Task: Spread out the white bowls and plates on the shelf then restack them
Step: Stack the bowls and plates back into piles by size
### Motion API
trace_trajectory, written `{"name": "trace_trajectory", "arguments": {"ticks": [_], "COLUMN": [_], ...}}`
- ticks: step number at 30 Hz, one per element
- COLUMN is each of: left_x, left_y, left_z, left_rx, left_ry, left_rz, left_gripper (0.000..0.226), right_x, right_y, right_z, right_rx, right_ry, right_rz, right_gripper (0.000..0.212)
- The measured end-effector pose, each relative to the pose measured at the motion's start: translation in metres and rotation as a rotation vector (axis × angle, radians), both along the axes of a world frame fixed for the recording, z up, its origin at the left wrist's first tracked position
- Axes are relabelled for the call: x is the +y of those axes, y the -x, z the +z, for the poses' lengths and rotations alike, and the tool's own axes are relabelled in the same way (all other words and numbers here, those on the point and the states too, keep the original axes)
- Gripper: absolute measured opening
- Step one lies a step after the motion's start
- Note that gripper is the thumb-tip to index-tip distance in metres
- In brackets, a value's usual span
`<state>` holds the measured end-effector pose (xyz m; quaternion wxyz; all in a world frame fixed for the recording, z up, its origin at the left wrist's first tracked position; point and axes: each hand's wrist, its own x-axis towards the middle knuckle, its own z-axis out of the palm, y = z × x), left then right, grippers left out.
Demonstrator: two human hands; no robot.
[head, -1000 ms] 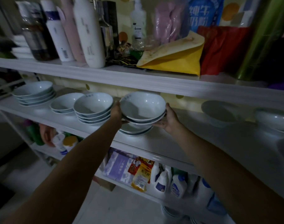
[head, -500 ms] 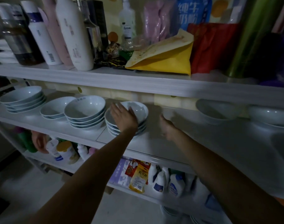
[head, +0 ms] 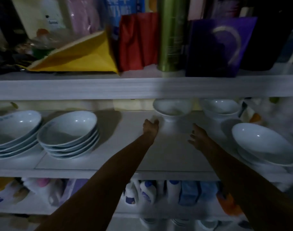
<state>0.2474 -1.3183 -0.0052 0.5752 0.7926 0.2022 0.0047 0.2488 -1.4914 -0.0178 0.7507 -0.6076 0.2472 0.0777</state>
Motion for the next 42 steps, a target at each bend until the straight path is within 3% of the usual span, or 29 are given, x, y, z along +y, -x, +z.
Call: {"name": "trace_trajectory", "arguments": {"ticks": [2,5,7,9,10,14,16,21,25,28,32,38,42], "left_x": [-0.025,-0.059,-0.078,-0.096,-0.104,-0.122,-0.124,-0.127,-0.122,-0.113,-0.107,-0.086,-0.067], "left_y": [-0.017,-0.046,-0.061,-0.075,-0.082,-0.112,-0.127,-0.138,-0.136,-0.129,-0.117,-0.081,-0.043], "left_z": [-0.009,-0.024,-0.032,-0.036,-0.038,-0.050,-0.058,-0.059,-0.059,-0.048,-0.038,-0.037,-0.028], "left_rx": [0.056,0.079,0.073,0.062,0.061,0.023,0.013,-0.041,-0.083,-0.090,-0.073,-0.071,-0.039], "left_ry": [0.182,0.307,0.416,0.518,0.550,0.702,0.768,0.834,0.875,0.884,0.803,0.860,0.933], "left_rz": [0.001,-0.010,-0.033,-0.042,-0.033,0.029,0.088,0.212,0.312,0.321,0.302,0.337,0.331], "left_gripper": [0.070,0.068,0.054,0.028,0.023,0.043,0.054,0.048,0.059,0.049,0.045,0.050,0.055], "right_x": [-0.024,-0.052,-0.066,-0.074,-0.078,-0.088,-0.092,-0.102,-0.103,-0.095,-0.095,-0.083,-0.067], "right_y": [-0.009,-0.028,-0.043,-0.061,-0.069,-0.098,-0.112,-0.141,-0.149,-0.143,-0.131,-0.094,-0.061], "right_z": [-0.007,-0.019,-0.025,-0.030,-0.029,-0.023,-0.020,-0.023,-0.022,-0.016,-0.012,0.012,0.035], "right_rx": [-0.006,-0.029,-0.031,-0.071,-0.094,-0.087,-0.101,-0.074,-0.042,-0.148,-0.147,-0.147,-0.158], "right_ry": [-0.028,-0.130,-0.187,-0.171,-0.145,-0.238,-0.184,-0.194,-0.388,-0.448,-0.451,-0.482,-0.435], "right_rz": [-0.033,-0.033,-0.027,-0.012,-0.021,-0.107,-0.123,-0.218,-0.233,-0.221,-0.183,-0.112,-0.035], "right_gripper": [0.044,0.012,0.016,0.003,0.018,0.018,0.021,0.037,0.020,0.042,0.046,0.028,0.031]}}
